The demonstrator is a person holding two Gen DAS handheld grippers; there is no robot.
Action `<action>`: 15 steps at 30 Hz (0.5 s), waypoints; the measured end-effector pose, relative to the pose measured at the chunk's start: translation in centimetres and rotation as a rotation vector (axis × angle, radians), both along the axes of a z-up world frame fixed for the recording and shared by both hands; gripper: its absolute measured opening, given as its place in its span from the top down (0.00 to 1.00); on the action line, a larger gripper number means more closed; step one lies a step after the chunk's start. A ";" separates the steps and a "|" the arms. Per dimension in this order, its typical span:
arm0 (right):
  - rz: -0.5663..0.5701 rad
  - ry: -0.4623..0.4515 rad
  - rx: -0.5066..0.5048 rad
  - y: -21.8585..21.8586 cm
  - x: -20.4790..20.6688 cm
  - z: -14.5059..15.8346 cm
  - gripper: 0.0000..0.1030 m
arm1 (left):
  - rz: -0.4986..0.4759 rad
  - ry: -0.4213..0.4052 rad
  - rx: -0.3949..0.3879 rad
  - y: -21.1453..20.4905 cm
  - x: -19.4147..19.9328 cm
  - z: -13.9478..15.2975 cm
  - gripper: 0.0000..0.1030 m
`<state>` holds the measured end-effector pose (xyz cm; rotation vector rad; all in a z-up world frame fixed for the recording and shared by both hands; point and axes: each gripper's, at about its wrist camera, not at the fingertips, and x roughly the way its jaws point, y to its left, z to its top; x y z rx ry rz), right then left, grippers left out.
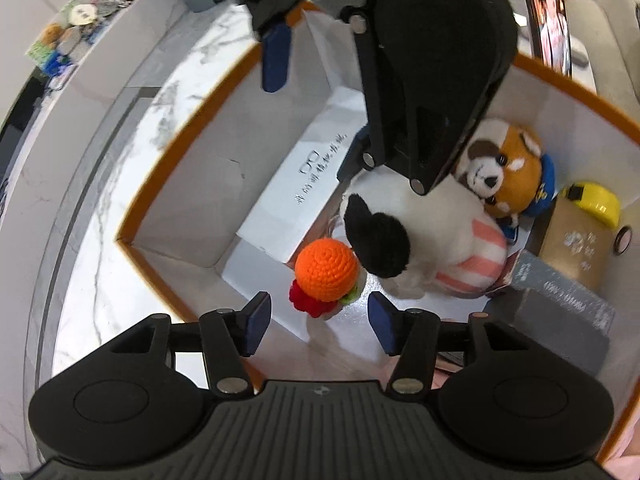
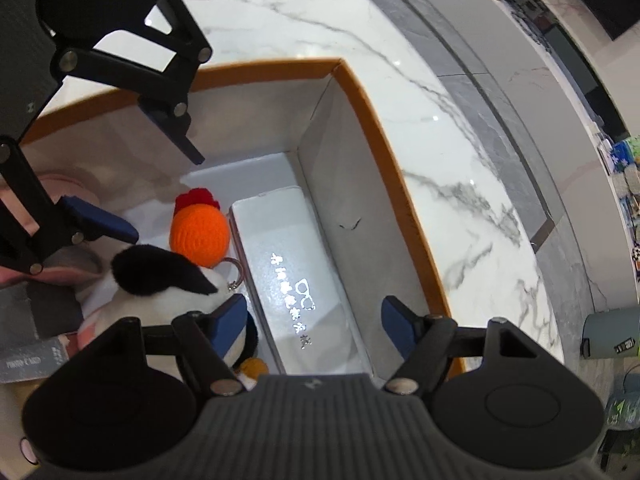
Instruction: Organize objects
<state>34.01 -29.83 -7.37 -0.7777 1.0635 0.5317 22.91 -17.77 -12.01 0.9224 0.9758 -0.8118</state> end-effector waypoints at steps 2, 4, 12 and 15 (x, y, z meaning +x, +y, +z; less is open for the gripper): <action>-0.036 -0.013 0.041 -0.6 -0.3 0.9 0.26 | 0.030 -0.015 -0.041 0.8 -0.8 0.9 0.36; -0.115 -0.021 0.101 -1.0 -1.4 2.1 0.25 | 0.076 -0.035 -0.085 1.5 -1.2 2.1 0.34; -0.377 -0.099 0.285 -0.3 -6.5 5.4 0.25 | 0.241 -0.110 -0.234 2.1 -2.5 6.9 0.29; -0.468 -0.141 0.367 -0.1 -8.9 6.9 0.24 | 0.296 -0.167 -0.311 2.5 -4.6 9.0 0.24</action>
